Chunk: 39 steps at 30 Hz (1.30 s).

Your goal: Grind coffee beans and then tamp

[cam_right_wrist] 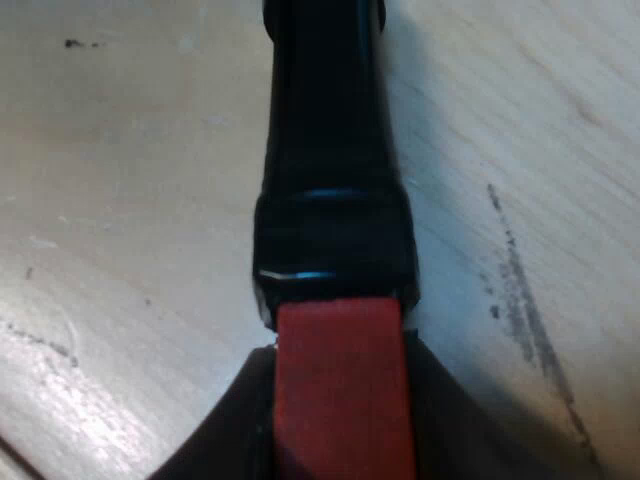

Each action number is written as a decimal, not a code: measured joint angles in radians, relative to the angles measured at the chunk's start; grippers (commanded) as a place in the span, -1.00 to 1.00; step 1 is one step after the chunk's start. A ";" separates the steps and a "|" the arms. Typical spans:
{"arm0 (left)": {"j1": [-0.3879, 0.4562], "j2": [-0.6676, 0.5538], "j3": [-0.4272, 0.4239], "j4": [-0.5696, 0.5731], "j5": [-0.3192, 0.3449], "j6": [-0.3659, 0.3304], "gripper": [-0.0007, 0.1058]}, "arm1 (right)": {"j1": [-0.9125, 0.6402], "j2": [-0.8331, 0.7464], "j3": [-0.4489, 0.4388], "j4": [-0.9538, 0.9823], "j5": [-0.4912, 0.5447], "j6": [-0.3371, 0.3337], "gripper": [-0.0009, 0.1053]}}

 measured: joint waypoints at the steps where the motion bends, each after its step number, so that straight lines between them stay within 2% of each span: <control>1: 0.000 0.000 0.000 -0.002 0.000 0.000 0.45 | 0.000 0.000 0.000 0.002 -0.012 0.000 -0.85; 3: 0.000 0.000 0.000 -0.007 0.000 0.000 0.45 | 0.000 0.000 0.000 0.005 -0.032 0.005 -0.67; 4: 0.000 0.000 0.000 -0.010 0.000 0.000 0.45 | 0.000 0.000 -0.003 0.014 -0.044 0.004 -0.39; 5: 0.000 0.000 0.000 -0.010 0.000 0.000 0.45 | 0.000 0.000 -0.004 0.016 -0.050 0.011 -0.32; 7: 0.000 0.000 0.000 -0.010 0.000 0.000 0.45 | 0.000 0.000 -0.007 0.029 -0.073 0.023 0.03; 9: 0.000 0.000 0.000 -0.010 0.000 0.000 0.45 | 0.000 0.000 -0.015 0.065 -0.094 0.040 0.14; 18: 0.000 0.000 0.000 -0.043 0.000 0.000 0.45 | 0.000 0.000 -0.060 0.190 -0.118 0.044 0.16; 20: 0.000 0.000 0.000 -0.059 0.000 0.000 0.45 | 0.000 0.000 -0.080 0.247 -0.122 0.044 0.16; 23: 0.000 0.000 0.000 -0.059 0.002 0.000 0.45 | 0.000 0.002 -0.156 0.385 -0.123 0.046 0.16; 25: 0.000 0.000 0.000 -0.059 0.002 0.000 0.45 | 0.000 0.002 -0.160 0.400 -0.123 0.046 0.16; 26: 0.000 0.000 -0.011 -0.055 0.002 0.000 0.45 | 0.000 0.002 -0.176 0.419 -0.123 0.046 0.16; 27: 0.000 0.000 -0.029 -0.048 0.002 0.000 0.45 | 0.000 0.002 -0.232 0.547 -0.092 0.046 0.16; 29: 0.000 0.000 -0.048 -0.043 0.002 0.000 0.45 | 0.000 0.002 -0.264 0.598 -0.075 0.046 0.16; 35: 0.000 -0.004 -0.114 0.056 0.009 0.007 0.45 | 0.000 0.002 -0.313 0.668 -0.055 0.046 0.16; 36: 0.000 -0.015 -0.118 0.070 0.009 0.012 0.45 | 0.000 0.002 -0.365 0.716 -0.040 0.035 0.16; 39: 0.000 -0.047 -0.127 0.106 0.007 0.014 0.45 | 0.000 0.003 -0.414 0.741 -0.003 0.025 0.16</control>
